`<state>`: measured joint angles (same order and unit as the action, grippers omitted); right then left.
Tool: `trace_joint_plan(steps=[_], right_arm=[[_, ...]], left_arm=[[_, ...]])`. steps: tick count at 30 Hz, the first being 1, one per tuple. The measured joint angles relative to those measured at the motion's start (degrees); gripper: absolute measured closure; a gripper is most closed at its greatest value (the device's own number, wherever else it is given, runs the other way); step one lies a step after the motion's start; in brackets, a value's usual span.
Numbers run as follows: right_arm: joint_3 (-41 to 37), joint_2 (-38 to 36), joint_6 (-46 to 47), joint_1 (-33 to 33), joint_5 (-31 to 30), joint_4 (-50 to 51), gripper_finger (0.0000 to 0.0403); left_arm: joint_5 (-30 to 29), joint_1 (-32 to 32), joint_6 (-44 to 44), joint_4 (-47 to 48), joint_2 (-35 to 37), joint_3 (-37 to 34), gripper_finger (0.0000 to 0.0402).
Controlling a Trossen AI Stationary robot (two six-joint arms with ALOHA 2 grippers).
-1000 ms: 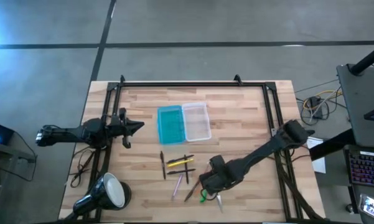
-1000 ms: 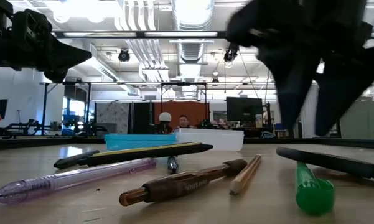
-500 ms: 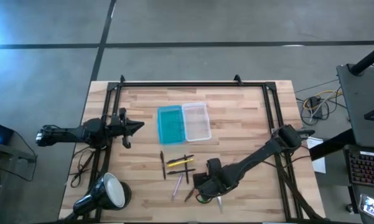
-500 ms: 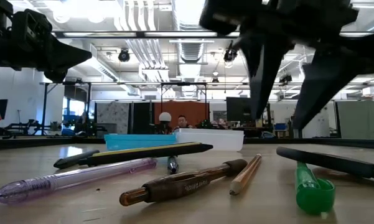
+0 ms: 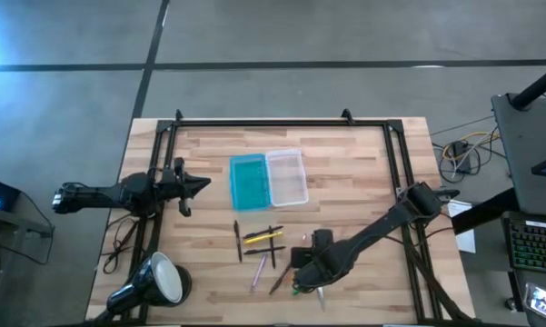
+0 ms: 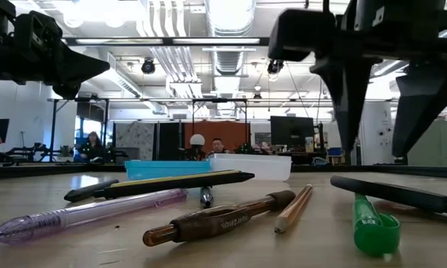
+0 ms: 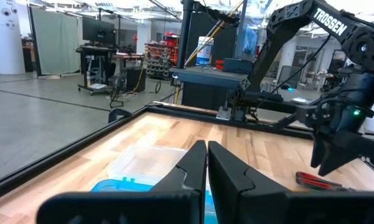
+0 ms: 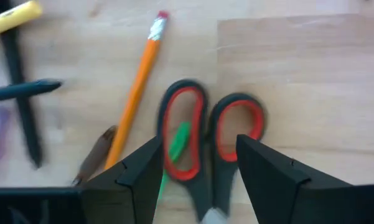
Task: Pick & place school supplies into a supply box
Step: Put the black scissors into the blue supply box
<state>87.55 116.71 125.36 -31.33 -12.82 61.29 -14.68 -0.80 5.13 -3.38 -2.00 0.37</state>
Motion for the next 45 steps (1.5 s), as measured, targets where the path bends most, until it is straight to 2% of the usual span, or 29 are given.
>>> trace_joint_plan(steps=[8,23,27,35,41,45], right_arm=[[-0.3,2.8,-2.1,1.4,2.4,-1.7,0.0237],[-0.1,6.1,-2.0,2.0,4.8,-2.1,0.0241],[0.0,6.7,-2.3,2.0,5.1,-2.5,0.0261],[0.0,6.8,-3.0,2.1,4.0,-2.1,0.0333],[0.2,5.8,-5.5,2.1,3.0,-1.8,0.0334],[2.4,3.1,-5.6,2.2,-1.8,1.9,0.0333]], left_arm=[[0.0,0.0,0.0,0.0,-0.1,0.0,0.0401],[0.0,0.0,0.0,0.0,-0.1,0.0,0.0401],[0.0,0.0,0.0,0.0,-0.1,0.0,0.0401],[0.0,0.0,0.0,0.0,-0.1,0.0,0.0401],[0.0,0.0,0.0,0.0,-0.1,0.0,0.0401],[0.0,0.0,0.0,0.0,-0.1,0.0,0.0401]])
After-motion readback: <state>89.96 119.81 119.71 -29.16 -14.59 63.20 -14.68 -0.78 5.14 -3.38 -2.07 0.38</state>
